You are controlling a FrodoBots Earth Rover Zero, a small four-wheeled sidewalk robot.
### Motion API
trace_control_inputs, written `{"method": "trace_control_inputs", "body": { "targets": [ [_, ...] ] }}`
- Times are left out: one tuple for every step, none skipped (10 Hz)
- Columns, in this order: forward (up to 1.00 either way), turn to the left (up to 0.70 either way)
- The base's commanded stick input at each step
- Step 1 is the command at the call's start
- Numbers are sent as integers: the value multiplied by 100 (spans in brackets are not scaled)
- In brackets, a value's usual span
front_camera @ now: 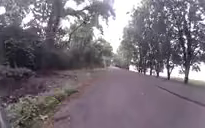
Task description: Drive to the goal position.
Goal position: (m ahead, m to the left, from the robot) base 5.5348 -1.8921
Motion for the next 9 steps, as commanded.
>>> {"method": "trace_control_inputs", "body": {
  "targets": [
    [70, 0],
    [70, 0],
    [70, 0],
    [70, 0],
    [70, 0],
    [70, 0],
    [70, 0],
    [70, 0],
    [70, -2]
  ]
}}
